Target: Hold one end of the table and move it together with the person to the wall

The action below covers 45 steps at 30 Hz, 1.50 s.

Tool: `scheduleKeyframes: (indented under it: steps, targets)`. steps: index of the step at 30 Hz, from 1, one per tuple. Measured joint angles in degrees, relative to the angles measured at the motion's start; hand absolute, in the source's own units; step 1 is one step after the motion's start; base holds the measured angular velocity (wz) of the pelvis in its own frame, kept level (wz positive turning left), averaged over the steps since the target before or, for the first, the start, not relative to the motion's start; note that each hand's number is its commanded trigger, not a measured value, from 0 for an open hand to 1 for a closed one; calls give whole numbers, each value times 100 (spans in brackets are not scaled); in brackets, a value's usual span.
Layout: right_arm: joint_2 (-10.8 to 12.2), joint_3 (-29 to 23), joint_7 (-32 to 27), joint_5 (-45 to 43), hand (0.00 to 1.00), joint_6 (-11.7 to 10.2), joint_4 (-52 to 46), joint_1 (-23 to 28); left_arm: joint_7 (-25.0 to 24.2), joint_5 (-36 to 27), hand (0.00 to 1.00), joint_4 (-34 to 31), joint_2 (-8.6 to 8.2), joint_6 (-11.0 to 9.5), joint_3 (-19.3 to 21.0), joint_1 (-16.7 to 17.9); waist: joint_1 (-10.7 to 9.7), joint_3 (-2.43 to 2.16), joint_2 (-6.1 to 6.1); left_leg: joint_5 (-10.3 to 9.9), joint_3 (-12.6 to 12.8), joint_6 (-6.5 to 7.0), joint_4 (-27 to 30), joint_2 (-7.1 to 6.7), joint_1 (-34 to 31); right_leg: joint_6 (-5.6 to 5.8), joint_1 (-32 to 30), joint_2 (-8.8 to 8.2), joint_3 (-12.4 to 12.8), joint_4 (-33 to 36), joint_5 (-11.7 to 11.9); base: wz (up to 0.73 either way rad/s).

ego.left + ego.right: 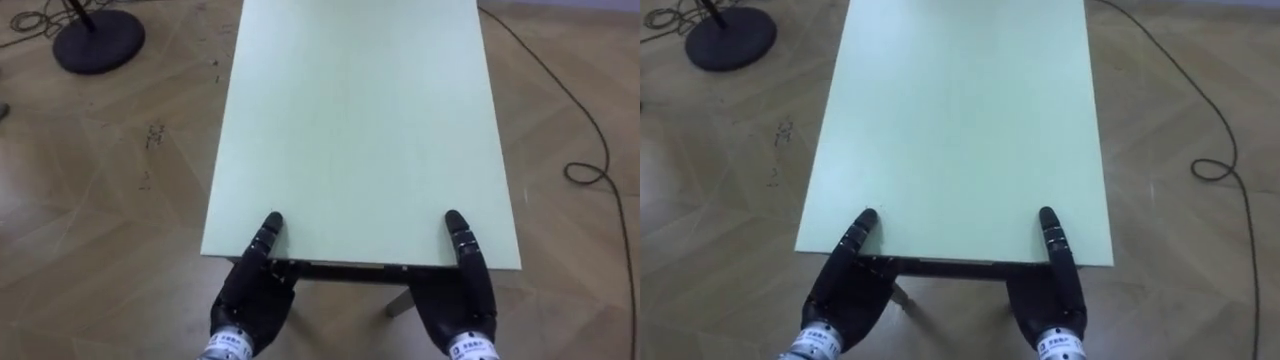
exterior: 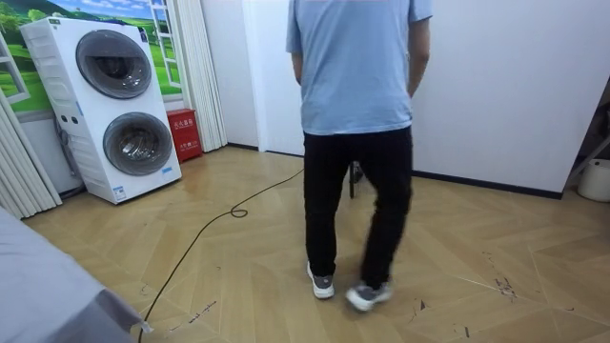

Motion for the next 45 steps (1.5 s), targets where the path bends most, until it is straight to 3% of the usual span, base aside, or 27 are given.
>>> scheduleKeyframes:
  steps: [2, 3, 4, 6, 9, 14, 18, 20, 21, 22, 24, 26, 29, 33, 35, 38, 39, 40, 41, 42, 45]
  targets:
    - [8, -36, 0, -1, 100, 1, 2, 86, 0, -8, 100, 67, 4, -7, -73, 1, -140, 14, -9, -37, -292, 64, 102, -166, 60, 12, -188, -54, 499, 502, -87, 82]
    - [2, -25, 0, 7, 100, 2, 1, 114, 9, -57, 100, 78, 27, -7, -90, 5, -170, 15, -8, -42, -516, 73, 158, -262, 48, 21, -213, 111, 849, 315, -355, 80]
    - [4, -22, 1, 9, 100, 13, 0, 111, 14, -79, 100, 78, 45, -6, -90, 5, -198, 13, -11, -42, -631, 72, 206, -306, -3, 3, -233, 317, 1043, -260, -470, 78]
    - [-7, 14, 0, -13, 100, -7, -24, 96, 46, -128, 100, 87, 21, 3, -80, 1, -314, -5, -16, -24, -905, 34, 260, -405, -81, 3, -151, 548, 1172, -783, -318, 85]
    - [-92, 10, -96, -3, 100, -4, -24, 49, 92, -140, 100, 84, 52, 43, -78, 2, -137, -13, -32, 60, -904, -75, 74, -301, -48, -88, 64, 641, 907, -1083, -204, 39]
    - [-95, 193, -249, 52, 100, -154, -107, 46, 216, -201, 100, -29, 157, 37, -92, 4, 11, -39, -89, 186, -1038, -164, -206, -176, 107, -146, 511, 812, 813, -1622, -113, 42]
    - [-110, 222, -264, 104, 100, -158, -110, 19, 217, -177, 100, -69, 201, 27, -75, 2, 50, -41, -96, 240, -978, -226, -224, -121, 65, -156, 752, 812, 361, -1733, -107, 60]
    - [-103, 258, -263, 108, 100, -186, -97, 33, 217, -181, 100, -59, 205, 27, -78, 3, 17, -40, -97, 271, -841, -231, -226, -63, 19, -156, 895, 808, 148, -1800, -107, 76]
    - [-91, 237, -256, 107, 100, -185, -96, 40, 214, -180, 100, -55, 200, 27, -77, 4, -50, -40, -97, 299, -471, -212, -217, 40, -43, -156, 960, 808, 22, -1865, -107, 89]
    - [-91, 224, -229, 106, 100, -184, -96, 40, 197, -150, 100, -55, 190, 28, -75, 3, -114, -41, -97, 347, 136, -160, -224, 215, -133, -155, 1017, 804, -88, -1946, -109, 90]
    - [-63, 183, -175, 88, 100, -183, -97, 51, 156, -59, 100, -55, 137, 28, -48, 2, -136, -41, -97, 399, 834, -91, -239, 413, -183, -144, 1003, 796, -156, -1962, -117, 73]
    - [-56, 149, -166, 66, 100, -144, -97, 52, 151, -56, 100, -54, 131, 30, -44, 12, -66, -42, -93, 413, 899, -70, -226, 423, -233, -137, 998, 791, -223, -1971, -141, 38]
    - [-63, 84, -166, 39, 100, -75, -97, 52, 146, -49, 100, -49, 95, 30, -49, 33, 15, -49, -80, 504, 667, -17, -255, 267, -338, -110, 987, 696, -455, -1897, -214, 45]
    - [-102, 88, -177, 7, 100, -63, -99, 34, 147, -66, 100, -49, 87, 30, -45, 71, 238, -53, -61, 551, 484, 60, -226, 156, -381, -40, 988, 594, -487, -1703, -260, 35]
    - [-122, 101, -181, -2, 100, -54, -100, -17, 141, -89, 100, -50, 74, -11, -58, 69, 245, -59, -54, 568, 368, 106, -164, 73, -458, -1, 941, 510, -493, -1530, -317, 42]
    - [-164, 104, -208, -9, 100, -75, -159, -25, 127, -118, 100, -50, 32, -36, -59, 73, 325, -62, -52, 519, 205, 199, -118, -155, -467, 66, 723, 184, -504, -772, -494, 38]
    - [-166, 105, -220, -6, 100, -76, -158, -11, 127, -118, 100, -50, 18, -41, -82, 73, 278, -62, -46, 495, 40, 253, -38, -273, -468, 63, 553, 2, -456, -176, -499, 71]
    - [-137, 110, -232, -3, 100, -76, -146, 17, 131, -117, 100, -48, 23, -49, -99, 73, 188, -54, -77, 425, -147, 368, 66, -419, -438, -36, 249, -193, -211, 609, -434, 74]
    - [-126, 110, -234, 0, 100, -76, -143, 39, 132, -118, 100, -35, 25, -49, -141, 76, 155, -56, -81, 411, -283, 400, 114, -498, -428, -124, 52, -214, 62, 946, -403, 69]
    - [-116, 127, -234, 12, 100, -75, -143, 85, 132, -120, 100, -21, 49, -76, -158, 93, 120, -57, -70, 406, -547, 446, 179, -629, -421, -151, -317, -78, 533, 1292, -445, 71]
    - [-81, 125, -224, 70, 100, -72, -145, 207, 132, -147, 100, -8, 135, -106, -211, 98, -133, -49, -56, 503, -932, 473, 215, -826, -408, -95, -720, 240, 1161, 604, -478, 96]
